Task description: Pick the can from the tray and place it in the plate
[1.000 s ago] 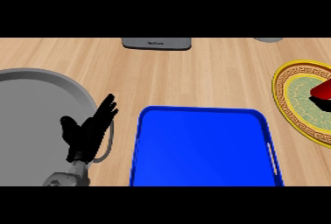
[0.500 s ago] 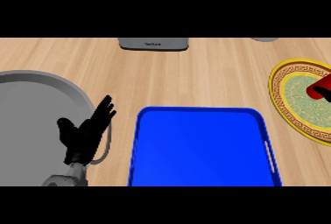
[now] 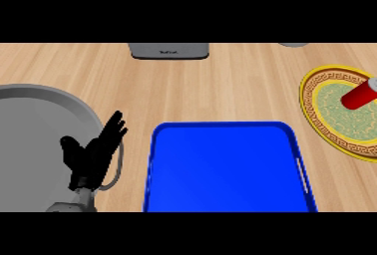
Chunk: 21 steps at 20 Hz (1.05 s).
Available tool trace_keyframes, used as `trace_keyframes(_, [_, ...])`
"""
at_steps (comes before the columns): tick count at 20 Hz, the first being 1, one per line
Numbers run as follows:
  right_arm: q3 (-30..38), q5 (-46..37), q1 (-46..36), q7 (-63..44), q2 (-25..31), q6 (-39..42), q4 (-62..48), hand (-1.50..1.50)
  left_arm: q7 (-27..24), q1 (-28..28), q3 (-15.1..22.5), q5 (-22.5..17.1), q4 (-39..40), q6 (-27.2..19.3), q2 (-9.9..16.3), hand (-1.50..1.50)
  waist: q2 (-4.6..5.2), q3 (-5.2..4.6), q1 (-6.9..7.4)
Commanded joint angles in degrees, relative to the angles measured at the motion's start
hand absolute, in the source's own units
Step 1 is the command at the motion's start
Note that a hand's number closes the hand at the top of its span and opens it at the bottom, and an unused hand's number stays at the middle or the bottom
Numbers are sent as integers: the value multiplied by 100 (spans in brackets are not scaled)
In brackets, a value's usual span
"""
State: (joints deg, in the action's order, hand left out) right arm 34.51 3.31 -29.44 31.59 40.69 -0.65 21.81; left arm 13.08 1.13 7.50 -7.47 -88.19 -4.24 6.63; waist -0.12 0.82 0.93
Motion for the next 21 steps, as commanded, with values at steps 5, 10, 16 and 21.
trace_keyframes(5, [-63,89,909,779,342,1633,-187,-150,42,-196,-239,24,527,-4,122,0,35,-73,-101])
trace_keyframes(10, [-239,-117,1599,1352,162,1432,-141,-150,-74,-654,-54,144,233,-52,2,0,12,-79,-96])
trace_keyframes(16, [-377,-128,1869,1121,393,1591,265,-150,-2,-197,-394,-48,650,168,143,0,11,-91,-147])
trace_keyframes(21, [-401,-76,2245,1376,132,1494,447,-150,81,-636,-275,-27,116,180,125,0,4,-86,-100])
